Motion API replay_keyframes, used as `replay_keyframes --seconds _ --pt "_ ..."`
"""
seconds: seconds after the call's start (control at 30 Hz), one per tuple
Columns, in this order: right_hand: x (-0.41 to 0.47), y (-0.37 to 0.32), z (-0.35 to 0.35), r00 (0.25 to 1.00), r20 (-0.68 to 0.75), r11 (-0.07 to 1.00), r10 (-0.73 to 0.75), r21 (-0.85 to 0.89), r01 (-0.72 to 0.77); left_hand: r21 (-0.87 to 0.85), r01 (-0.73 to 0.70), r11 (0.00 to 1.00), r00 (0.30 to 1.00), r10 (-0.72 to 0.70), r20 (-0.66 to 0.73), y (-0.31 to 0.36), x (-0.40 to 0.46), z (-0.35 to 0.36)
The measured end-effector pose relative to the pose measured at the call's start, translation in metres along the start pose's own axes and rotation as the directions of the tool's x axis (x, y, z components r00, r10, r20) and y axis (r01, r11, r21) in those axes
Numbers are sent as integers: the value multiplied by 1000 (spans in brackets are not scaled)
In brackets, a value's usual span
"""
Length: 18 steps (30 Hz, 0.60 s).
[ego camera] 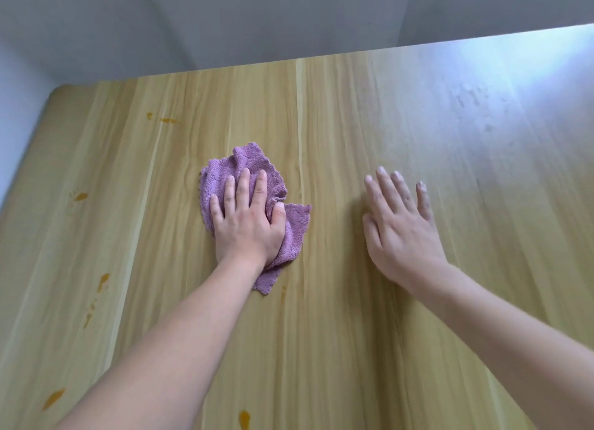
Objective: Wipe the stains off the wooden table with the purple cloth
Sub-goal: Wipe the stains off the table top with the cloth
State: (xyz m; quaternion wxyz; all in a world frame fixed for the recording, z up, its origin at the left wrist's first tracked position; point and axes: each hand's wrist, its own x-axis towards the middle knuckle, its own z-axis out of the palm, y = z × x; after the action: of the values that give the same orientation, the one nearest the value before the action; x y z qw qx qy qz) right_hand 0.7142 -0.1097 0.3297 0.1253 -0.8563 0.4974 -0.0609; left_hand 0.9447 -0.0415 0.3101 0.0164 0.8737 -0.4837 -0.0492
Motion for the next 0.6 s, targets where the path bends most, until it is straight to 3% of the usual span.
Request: replay_keyframes --seconds 0.1,0.37,0.5,0.6 --pt "-34 6 7 993 91 995 70 -74 -63 -7 -5 1000 1000 5 6 1 -1 0" --pt "-30 13 17 995 78 992 66 -108 -57 -10 110 994 992 -109 60 38 -13 -1" --pt "-27 11 14 995 80 994 67 -95 -59 -4 -148 989 985 148 83 97 -69 9" --pt "-28 12 13 995 68 993 70 -103 -63 11 -358 933 927 355 119 76 -86 3"
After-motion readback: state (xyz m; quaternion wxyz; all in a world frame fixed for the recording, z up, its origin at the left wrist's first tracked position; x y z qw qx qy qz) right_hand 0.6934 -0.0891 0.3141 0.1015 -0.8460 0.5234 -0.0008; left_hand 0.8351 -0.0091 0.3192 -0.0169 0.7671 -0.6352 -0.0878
